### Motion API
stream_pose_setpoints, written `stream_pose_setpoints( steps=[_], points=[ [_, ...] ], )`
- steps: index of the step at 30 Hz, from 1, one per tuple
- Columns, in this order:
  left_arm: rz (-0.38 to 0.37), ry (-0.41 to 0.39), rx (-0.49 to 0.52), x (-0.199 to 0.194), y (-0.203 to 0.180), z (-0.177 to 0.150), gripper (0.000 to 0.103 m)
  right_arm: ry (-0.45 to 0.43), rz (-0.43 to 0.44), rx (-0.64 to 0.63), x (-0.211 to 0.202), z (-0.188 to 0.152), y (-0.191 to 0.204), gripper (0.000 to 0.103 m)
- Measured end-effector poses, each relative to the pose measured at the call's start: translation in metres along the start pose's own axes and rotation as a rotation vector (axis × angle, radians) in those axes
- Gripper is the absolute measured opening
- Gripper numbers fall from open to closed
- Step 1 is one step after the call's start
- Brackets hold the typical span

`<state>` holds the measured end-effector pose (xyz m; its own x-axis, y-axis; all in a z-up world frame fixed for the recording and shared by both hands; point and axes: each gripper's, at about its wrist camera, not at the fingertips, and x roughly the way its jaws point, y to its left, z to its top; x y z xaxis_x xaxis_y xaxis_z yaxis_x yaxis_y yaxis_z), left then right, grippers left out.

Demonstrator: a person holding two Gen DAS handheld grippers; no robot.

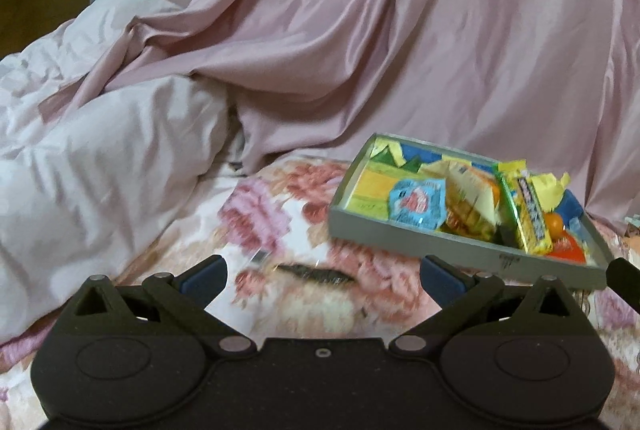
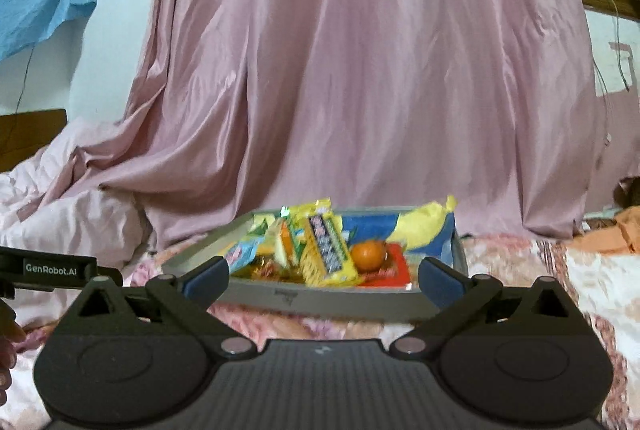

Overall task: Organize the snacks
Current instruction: 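Withdraw both tools from the tray toward the cake packet and dark strip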

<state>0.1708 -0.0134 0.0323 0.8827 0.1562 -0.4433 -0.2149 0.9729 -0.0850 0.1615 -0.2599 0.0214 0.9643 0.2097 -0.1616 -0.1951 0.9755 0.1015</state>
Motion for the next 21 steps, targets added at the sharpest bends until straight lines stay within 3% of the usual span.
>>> stream_pose_setpoints(
  steps=[7, 14, 21],
  points=[
    [-0.008, 0.042, 0.038, -0.018, 0.017, -0.030, 0.102, 0.107, -0.035, -0.071, -0.014, -0.024, 0.029, 0.103],
    [-0.012, 0.064, 0.091, -0.032, 0.037, -0.057, 0.102, 0.207, -0.006, -0.094, -0.021, -0.044, 0.053, 0.103],
    [-0.010, 0.090, 0.066, -0.034, 0.059, -0.070, 0.102, 0.263, 0.022, -0.167, -0.017, -0.055, 0.070, 0.103]
  ],
)
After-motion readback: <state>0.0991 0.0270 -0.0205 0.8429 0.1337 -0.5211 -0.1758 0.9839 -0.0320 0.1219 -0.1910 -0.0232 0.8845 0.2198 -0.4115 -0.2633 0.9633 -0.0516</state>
